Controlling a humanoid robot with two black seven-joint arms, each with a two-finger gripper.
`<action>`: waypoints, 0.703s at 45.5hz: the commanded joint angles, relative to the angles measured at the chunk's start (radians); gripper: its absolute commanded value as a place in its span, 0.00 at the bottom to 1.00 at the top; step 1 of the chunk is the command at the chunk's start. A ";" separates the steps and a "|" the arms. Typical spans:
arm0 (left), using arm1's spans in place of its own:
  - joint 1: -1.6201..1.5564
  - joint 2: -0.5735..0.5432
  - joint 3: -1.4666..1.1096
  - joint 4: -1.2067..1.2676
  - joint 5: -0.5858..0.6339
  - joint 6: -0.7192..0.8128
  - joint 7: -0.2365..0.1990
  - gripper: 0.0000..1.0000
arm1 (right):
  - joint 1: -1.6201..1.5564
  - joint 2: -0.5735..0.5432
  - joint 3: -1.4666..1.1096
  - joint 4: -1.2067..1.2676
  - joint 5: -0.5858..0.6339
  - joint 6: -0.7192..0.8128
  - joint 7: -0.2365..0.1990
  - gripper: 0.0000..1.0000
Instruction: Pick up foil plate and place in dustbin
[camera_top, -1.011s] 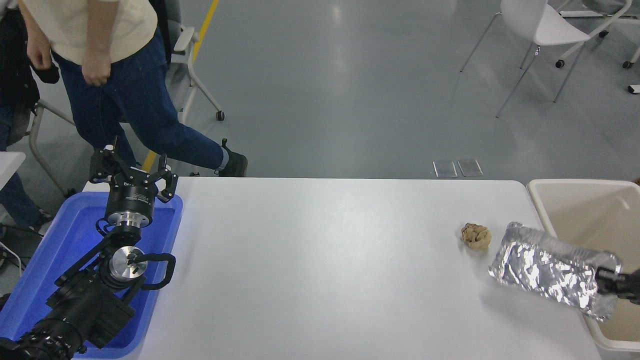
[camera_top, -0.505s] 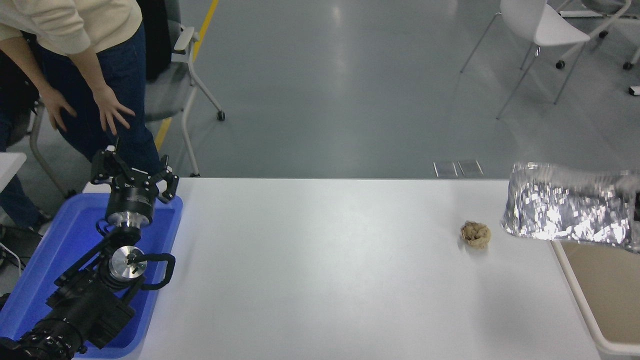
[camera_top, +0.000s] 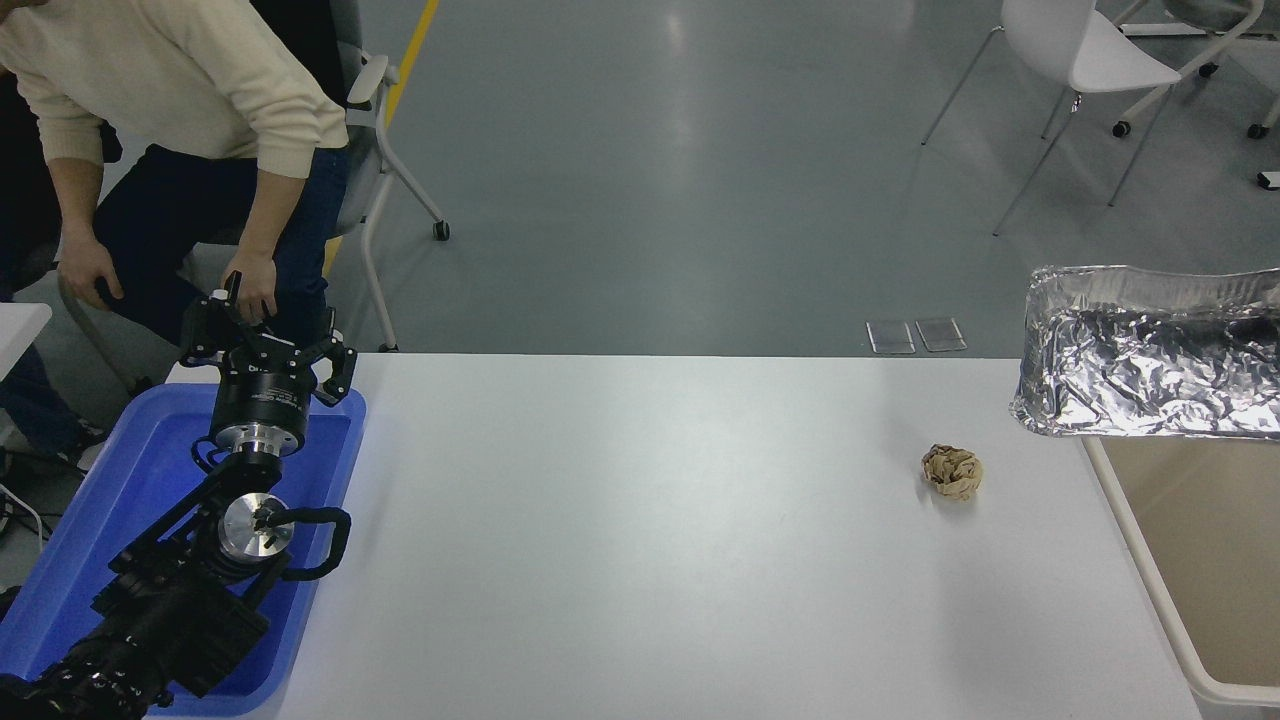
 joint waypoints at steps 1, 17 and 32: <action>0.000 0.001 -0.001 0.000 0.000 0.000 0.000 0.99 | -0.046 -0.077 -0.024 -0.120 -0.058 0.000 -0.001 0.00; 0.000 -0.001 -0.003 0.000 -0.002 0.000 -0.002 0.99 | -0.828 -0.310 0.489 -0.783 -0.095 -0.012 0.028 0.00; 0.000 -0.001 -0.003 0.000 -0.002 0.000 -0.002 0.99 | -1.745 -0.039 1.378 -1.371 -0.063 -0.046 0.019 0.00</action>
